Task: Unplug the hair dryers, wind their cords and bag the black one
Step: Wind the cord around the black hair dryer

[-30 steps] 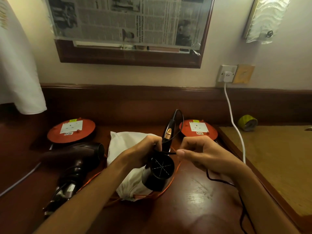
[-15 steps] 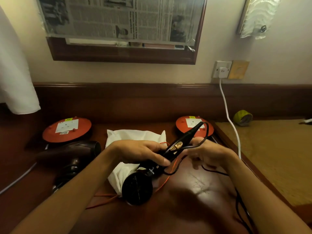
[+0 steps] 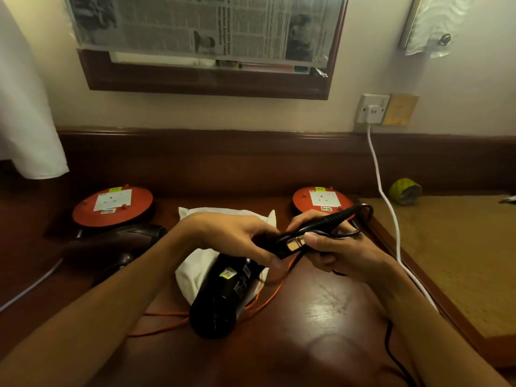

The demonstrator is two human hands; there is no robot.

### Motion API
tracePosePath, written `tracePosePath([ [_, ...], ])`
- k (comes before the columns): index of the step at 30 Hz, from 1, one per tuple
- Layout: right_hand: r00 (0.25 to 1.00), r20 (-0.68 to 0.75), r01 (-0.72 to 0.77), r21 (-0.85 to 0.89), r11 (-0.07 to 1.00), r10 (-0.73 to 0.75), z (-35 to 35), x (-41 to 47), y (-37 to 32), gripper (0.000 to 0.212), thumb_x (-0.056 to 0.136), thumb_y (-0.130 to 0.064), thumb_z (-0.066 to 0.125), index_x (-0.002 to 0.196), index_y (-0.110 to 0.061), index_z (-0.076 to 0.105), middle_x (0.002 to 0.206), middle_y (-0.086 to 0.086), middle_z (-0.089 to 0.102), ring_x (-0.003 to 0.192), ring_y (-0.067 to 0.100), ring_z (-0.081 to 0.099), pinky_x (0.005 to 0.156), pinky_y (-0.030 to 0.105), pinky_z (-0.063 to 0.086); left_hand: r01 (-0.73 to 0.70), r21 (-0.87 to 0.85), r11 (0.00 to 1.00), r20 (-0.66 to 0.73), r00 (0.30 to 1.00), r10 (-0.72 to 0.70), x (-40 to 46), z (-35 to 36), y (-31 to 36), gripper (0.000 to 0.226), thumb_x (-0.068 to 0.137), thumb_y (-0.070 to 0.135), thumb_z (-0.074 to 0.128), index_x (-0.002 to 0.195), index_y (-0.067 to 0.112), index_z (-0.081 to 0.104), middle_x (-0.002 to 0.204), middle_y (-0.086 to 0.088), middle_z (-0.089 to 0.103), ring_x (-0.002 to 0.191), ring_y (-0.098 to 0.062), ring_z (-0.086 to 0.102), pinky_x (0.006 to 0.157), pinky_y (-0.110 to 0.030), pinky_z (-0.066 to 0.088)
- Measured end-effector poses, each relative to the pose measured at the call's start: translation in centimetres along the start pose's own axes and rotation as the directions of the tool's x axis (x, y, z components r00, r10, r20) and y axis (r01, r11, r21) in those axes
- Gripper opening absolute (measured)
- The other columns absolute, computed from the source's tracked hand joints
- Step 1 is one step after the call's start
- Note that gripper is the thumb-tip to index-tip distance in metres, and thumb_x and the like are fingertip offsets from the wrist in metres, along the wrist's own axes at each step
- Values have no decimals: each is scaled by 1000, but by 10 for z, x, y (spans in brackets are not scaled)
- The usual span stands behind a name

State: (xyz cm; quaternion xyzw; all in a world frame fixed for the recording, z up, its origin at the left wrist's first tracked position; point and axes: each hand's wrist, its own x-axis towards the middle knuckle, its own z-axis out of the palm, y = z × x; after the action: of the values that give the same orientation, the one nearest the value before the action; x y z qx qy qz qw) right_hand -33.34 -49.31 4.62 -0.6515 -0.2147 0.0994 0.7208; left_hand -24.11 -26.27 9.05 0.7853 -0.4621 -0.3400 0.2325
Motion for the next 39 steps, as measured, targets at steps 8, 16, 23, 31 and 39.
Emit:
tracePosePath([
  [8, 995, -72, 67, 31, 997, -65, 1, -12, -8, 44, 90, -30, 74, 121, -3, 59, 68, 31, 28, 52, 23, 22, 45, 31, 19, -71, -224, 972, -60, 996, 59, -11, -1, -16, 26, 96, 26, 69, 113, 8, 72, 101, -11, 72, 96, -17, 71, 86, -26, 53],
  [16, 990, -96, 113, 68, 991, -106, 7, -18, -12, 55, 90, -30, 74, 126, 4, 52, 69, 13, 46, 50, 16, 34, 44, 31, 21, -117, -324, 939, -14, 993, 119, -7, -4, -15, 40, 95, 27, 63, 119, -4, 70, 114, -27, 71, 99, -30, 70, 90, -34, 53],
  [23, 988, -110, 120, 71, 990, -112, 11, -25, -11, 48, 84, -31, 81, 122, -7, 62, 74, 19, 45, 51, 13, 38, 45, 29, 26, -172, -398, 901, -28, 984, 176, -5, -1, -14, 41, 86, 30, 71, 103, -8, 73, 96, -23, 72, 82, -28, 71, 77, -32, 55],
  [31, 958, 67, -274, -60, 960, 277, 10, -24, 38, 30, 96, -29, 67, 75, -8, 61, 62, 4, 41, 54, 14, 39, 55, 29, 34, -182, -435, 882, -32, 982, 187, -23, -23, 1, 39, 83, 25, 76, 101, -9, 75, 86, -15, 76, 71, -20, 71, 68, -28, 57],
  [39, 736, 71, -431, -717, 547, 674, -15, 37, -32, 32, 94, -25, 70, 94, 7, 68, 68, 11, 55, 50, 16, 43, 49, 26, 39, 108, 617, 780, 128, 964, -234, 16, 29, 44, 46, 80, 56, 80, 68, 13, 69, 54, 6, 53, 49, -9, 51, 56, -30, 44],
])
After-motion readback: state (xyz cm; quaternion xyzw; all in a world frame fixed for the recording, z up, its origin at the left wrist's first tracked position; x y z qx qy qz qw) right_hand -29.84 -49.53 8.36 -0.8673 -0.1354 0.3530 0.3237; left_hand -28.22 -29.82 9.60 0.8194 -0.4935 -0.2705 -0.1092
